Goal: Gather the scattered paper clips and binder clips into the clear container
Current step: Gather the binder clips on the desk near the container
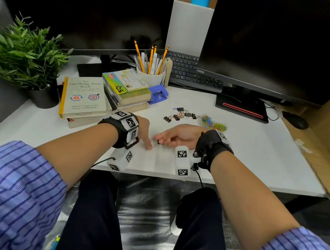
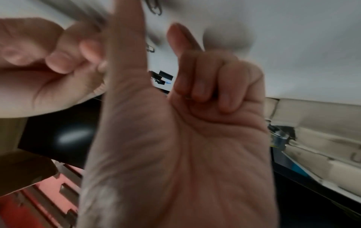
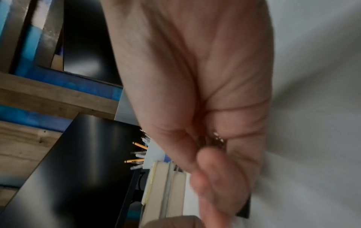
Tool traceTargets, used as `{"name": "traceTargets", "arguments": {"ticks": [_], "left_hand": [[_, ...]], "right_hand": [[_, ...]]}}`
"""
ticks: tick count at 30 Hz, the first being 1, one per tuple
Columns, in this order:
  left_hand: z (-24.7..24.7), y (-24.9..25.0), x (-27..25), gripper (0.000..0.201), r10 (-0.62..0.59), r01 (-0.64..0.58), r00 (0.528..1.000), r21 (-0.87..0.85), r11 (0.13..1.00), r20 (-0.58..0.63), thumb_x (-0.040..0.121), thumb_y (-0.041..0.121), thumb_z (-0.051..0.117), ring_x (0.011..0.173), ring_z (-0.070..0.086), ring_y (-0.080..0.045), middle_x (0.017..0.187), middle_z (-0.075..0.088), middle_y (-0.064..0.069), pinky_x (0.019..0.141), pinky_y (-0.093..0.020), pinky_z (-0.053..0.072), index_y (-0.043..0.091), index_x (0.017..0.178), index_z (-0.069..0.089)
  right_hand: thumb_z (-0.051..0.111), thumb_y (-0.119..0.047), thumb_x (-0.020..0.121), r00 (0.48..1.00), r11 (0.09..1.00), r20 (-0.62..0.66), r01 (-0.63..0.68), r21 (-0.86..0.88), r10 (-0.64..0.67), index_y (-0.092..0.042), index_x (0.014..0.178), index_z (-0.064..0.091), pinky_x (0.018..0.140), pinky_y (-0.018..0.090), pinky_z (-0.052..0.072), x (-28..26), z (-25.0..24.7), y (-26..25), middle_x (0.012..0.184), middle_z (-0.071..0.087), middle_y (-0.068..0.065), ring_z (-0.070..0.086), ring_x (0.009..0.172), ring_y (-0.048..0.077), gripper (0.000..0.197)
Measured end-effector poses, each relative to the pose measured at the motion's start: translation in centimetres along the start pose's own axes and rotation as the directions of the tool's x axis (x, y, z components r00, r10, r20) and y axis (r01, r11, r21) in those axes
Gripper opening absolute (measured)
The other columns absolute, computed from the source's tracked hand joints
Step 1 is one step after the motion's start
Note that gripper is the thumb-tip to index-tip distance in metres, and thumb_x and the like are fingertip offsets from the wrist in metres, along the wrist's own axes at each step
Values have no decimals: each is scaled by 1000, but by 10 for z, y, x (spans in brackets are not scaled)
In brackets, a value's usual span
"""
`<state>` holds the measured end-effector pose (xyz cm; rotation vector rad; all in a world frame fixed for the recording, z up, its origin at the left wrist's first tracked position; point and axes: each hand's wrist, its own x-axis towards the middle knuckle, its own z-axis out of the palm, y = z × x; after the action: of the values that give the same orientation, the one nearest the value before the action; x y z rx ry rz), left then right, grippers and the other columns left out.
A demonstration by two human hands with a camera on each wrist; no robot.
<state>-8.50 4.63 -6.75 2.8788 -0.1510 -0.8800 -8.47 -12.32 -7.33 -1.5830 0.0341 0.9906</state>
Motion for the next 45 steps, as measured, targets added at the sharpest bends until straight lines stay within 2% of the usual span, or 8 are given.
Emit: {"name": "traceTargets", "arguments": {"ticks": [11,17,19,22,29,37,41,45], "left_hand": [[2,-5,32,47,-20,6,964,-52,999,-266,76,44,73,106,62,-26,111,68,-11,85,-32,49,4,101,68],[-2,7,46,37,-31,-11,958,-146,989,-285,88,39,60,109,59,-35,111,64,-24,88,-37,48,3,83,54],[-8,19,49,41,-20,-52,950,-221,974,-313,92,37,53,92,60,-38,89,64,-24,71,-35,47,0,75,59],[-20,49,60,41,63,-231,930,-443,866,-363,96,30,48,71,50,-26,69,55,-14,60,-28,36,5,65,57],[-33,130,96,38,71,-468,872,-780,415,-485,98,9,45,52,55,-15,47,59,4,58,-25,43,13,60,43],[-26,155,135,26,18,-433,865,-726,534,-502,93,6,39,73,57,-23,71,64,-7,82,-35,48,15,76,57],[-27,155,143,22,37,-414,859,-652,636,-510,93,10,47,106,61,-29,113,66,-14,93,-34,48,4,106,64],[-26,156,148,19,85,-403,870,-602,690,-486,85,14,65,93,50,-18,101,52,-3,80,-25,40,15,101,56]], "right_hand": [[38,8,98,944,893,-273,278,353,-186,12,132,45,64,13,57,15,-13,-2,95,62,16,62,89,18,36],[35,9,98,885,763,-368,443,471,-287,8,137,41,77,17,55,5,-40,-11,101,61,13,58,110,22,39],[39,7,97,848,723,-427,506,471,-314,7,138,40,82,19,54,-3,-57,-16,112,60,14,57,111,21,41],[45,1,96,776,656,-538,597,461,-329,4,139,39,92,23,50,-12,-85,-23,142,46,19,56,104,18,43],[40,-21,100,737,673,-607,612,414,-297,-7,127,54,111,35,33,-14,-111,-19,143,49,15,51,124,23,34],[32,-21,102,685,661,-625,670,339,-373,-7,136,47,111,32,33,-8,-132,-11,133,57,12,52,126,22,40],[38,-7,98,600,738,-724,648,189,-341,1,136,46,106,29,37,-12,-162,-6,139,51,17,51,127,25,40],[52,2,89,448,812,-825,583,-24,-346,-5,116,64,82,19,45,-14,-179,12,109,63,6,56,90,14,31]]}}
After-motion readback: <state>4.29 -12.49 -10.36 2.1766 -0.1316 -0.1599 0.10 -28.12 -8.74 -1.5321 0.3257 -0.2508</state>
